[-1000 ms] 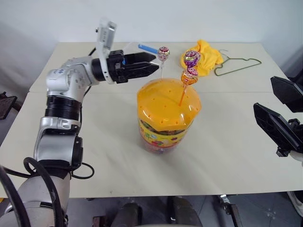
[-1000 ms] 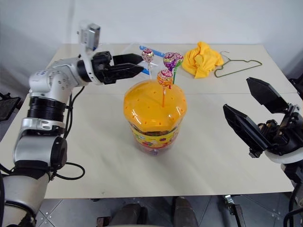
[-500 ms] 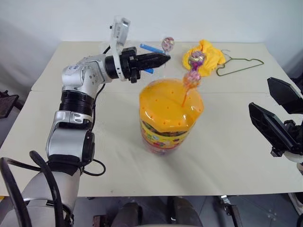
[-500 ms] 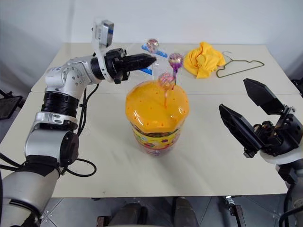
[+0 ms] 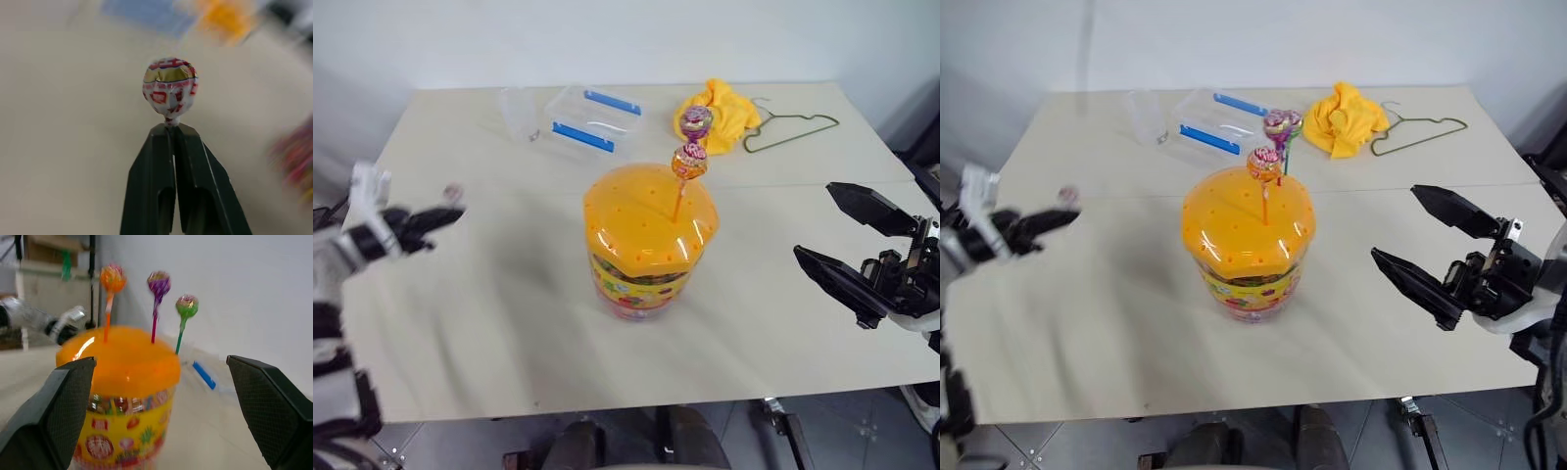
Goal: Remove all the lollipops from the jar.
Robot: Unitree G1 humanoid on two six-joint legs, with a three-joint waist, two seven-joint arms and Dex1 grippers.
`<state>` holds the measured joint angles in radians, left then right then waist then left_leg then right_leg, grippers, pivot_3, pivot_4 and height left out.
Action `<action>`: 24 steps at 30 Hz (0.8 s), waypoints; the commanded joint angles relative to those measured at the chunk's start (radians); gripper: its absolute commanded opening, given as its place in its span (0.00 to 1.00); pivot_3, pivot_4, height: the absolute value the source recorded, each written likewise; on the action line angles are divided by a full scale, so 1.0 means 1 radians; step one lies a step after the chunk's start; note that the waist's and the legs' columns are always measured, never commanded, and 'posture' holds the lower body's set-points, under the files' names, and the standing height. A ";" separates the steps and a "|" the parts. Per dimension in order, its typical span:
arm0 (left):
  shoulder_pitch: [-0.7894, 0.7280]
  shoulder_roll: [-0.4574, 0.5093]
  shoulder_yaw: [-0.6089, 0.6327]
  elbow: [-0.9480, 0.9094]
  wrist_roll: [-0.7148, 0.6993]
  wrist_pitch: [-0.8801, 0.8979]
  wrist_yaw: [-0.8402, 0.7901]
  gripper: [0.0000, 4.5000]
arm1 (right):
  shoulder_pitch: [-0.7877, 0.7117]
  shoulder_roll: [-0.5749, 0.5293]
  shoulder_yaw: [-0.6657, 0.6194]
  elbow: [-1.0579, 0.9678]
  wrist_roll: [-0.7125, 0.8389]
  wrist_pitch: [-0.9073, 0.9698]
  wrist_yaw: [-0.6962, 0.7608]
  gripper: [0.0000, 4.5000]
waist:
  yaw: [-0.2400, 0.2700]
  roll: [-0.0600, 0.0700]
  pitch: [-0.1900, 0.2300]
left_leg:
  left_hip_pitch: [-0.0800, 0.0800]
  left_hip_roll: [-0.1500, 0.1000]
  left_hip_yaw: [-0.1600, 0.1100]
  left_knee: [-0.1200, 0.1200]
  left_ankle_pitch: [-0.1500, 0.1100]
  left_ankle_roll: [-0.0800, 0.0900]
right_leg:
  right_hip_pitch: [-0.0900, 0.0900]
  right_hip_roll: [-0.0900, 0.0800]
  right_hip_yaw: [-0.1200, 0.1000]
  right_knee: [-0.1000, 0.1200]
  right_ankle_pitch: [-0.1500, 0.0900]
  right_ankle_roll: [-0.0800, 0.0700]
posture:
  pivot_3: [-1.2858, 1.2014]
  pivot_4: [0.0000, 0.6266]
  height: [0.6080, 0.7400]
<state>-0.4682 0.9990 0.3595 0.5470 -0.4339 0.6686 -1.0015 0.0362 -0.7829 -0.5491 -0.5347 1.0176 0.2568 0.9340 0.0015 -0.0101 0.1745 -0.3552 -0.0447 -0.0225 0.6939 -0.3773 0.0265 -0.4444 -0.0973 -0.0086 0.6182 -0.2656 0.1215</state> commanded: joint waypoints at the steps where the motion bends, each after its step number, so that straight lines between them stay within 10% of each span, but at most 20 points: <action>1: 0.243 0.045 0.159 -0.192 -0.032 0.089 0.008 0.01 | -0.016 -0.025 0.029 0.057 -0.070 -0.042 0.120 1.00 | 0.010 0.001 0.000 | 0.000 0.000 -0.001 0.001 -0.001 0.001 | 0.001 -0.001 0.000 0.000 0.000 -0.001 | 0.52 0.24 1.00; 9: 0.552 -0.050 0.261 -0.398 -0.070 0.179 0.066 0.01 | -0.070 -0.025 0.090 0.133 -0.120 -0.024 0.206 1.00 | 0.022 0.006 0.001 | 0.005 -0.001 -0.007 0.004 -0.006 0.004 | 0.015 -0.004 -0.003 -0.010 -0.001 -0.001 | 0.52 0.24 1.00; 15: 0.568 -0.091 0.280 -0.445 -0.110 0.174 0.066 0.36 | -0.064 -0.025 0.063 0.115 -0.091 0.018 0.194 1.00 | 0.021 0.009 0.000 | 0.005 0.002 -0.007 0.004 -0.006 0.002 | 0.014 -0.001 -0.004 -0.008 -0.001 -0.001 | 0.52 0.24 1.00; 20: 0.615 -0.135 0.371 -0.405 -0.079 -0.242 -0.094 0.69 | -0.044 -0.016 0.011 0.099 -0.037 0.041 0.193 1.00 | 0.020 0.010 0.000 | 0.005 0.002 -0.007 0.004 -0.006 0.001 | 0.014 -0.001 -0.005 -0.011 -0.001 -0.002 | 0.52 0.24 1.00; 24: 0.626 -0.172 0.467 -0.429 -0.194 -0.354 -0.229 0.69 | -0.073 -0.020 0.001 0.097 0.034 0.079 0.191 1.00 | 0.019 0.010 0.000 | 0.004 0.002 -0.007 0.004 -0.006 0.001 | 0.014 -0.001 -0.006 -0.015 -0.001 -0.002 | 0.52 0.24 1.00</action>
<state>0.1458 0.8227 0.7717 0.1451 -0.5717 0.3636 -1.1680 -0.0128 -0.7976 -0.5194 -0.4051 0.9989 0.3206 1.1285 0.0208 -0.0006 0.1746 -0.3510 -0.0420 -0.0301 0.6977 -0.3837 0.0270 -0.4298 -0.0984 -0.0149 0.6032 -0.2666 0.1196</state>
